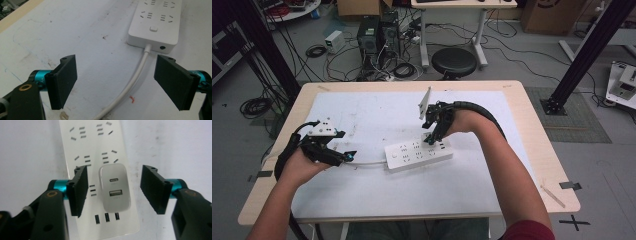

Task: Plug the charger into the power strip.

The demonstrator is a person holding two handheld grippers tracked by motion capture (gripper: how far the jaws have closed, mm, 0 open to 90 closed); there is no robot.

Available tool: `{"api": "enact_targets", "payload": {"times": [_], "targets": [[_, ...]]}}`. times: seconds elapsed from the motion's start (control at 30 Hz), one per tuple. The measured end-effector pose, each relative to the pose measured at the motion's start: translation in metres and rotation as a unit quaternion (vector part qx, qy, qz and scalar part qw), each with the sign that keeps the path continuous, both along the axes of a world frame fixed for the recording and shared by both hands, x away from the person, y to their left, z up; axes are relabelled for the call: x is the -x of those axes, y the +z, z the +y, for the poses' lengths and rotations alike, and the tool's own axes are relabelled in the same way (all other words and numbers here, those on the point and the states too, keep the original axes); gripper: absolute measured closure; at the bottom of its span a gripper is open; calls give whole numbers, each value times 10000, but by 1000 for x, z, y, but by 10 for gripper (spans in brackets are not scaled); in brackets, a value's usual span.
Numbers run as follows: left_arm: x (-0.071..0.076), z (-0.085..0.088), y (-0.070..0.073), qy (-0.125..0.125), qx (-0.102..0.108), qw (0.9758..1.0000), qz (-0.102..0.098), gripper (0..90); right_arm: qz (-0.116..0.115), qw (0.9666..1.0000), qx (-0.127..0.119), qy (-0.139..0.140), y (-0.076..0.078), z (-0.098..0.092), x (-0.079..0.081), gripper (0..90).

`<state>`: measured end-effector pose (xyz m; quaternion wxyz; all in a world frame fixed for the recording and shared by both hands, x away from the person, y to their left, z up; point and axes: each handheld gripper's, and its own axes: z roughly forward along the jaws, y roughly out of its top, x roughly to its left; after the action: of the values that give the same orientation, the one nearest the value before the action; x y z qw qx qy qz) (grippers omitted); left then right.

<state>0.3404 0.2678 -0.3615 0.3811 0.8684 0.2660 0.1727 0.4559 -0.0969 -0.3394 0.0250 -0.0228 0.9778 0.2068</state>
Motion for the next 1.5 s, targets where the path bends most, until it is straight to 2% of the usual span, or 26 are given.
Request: {"api": "enact_targets", "payload": {"times": [0.03,0.1,0.13,0.17,0.2,0.27,0.3,0.33,0.37,0.43,0.53,0.7,0.87,0.97,1.13,1.23,1.5], "targets": [[0,0,1,-15,12,10000,-22,187,93,9999,-109,-88,2,-6,2,375],[1,-1,2,-45,76,9999,-63,187,85,9996,-201,-165,3,-11,4,360],[0,-2,2,-65,92,9999,-88,187,90,9982,-452,-383,4,-22,9,314],[0,-3,3,-80,92,9999,-96,187,127,9971,-554,-501,3,-28,12,305],[0,-3,3,-97,130,9998,-110,187,118,9944,-784,-695,2,-38,18,267],[-1,-4,4,-124,163,9997,-132,187,118,9944,-784,-695,2,-38,18,267],[-2,-7,4,-172,216,9994,-201,187,133,9927,-858,-841,0,-43,22,249],[-3,-8,5,-216,291,9990,-245,187,90,9878,-1099,-1095,-2,-55,34,219],[-3,-9,5,-245,302,9989,-258,186,80,9848,-1234,-1218,-3,-58,38,213],[-4,-11,4,-276,413,9983,-321,185,96,9819,-1362,-1316,-4,-63,44,212],[-7,-13,2,-361,653,9966,-349,183,40,9744,-1644,-1534,-7,-74,58,191],[-10,-19,0,-433,838,9949,-367,176,-79,9643,-2045,-1682,-14,-91,80,191],[-12,-21,-5,-424,888,9942,-433,176,-154,9494,-2510,-1884,-16,-110,96,191],[-14,-21,-8,-384,916,9941,-442,176,-221,9416,-2718,-1975,-17,-119,101,191],[-13,-21,-9,-392,957,9934,-490,176,-251,9364,-2776,-2133,-20,-126,103,191],[-11,-20,-10,-413,960,9933,-497,176,-274,9351,-2774,-2188,-21,-125,103,191],[-11,-16,-9,-379,1003,9929,-507,176,-301,9352,-2771,-2184,-22,-122,102,191]]}}
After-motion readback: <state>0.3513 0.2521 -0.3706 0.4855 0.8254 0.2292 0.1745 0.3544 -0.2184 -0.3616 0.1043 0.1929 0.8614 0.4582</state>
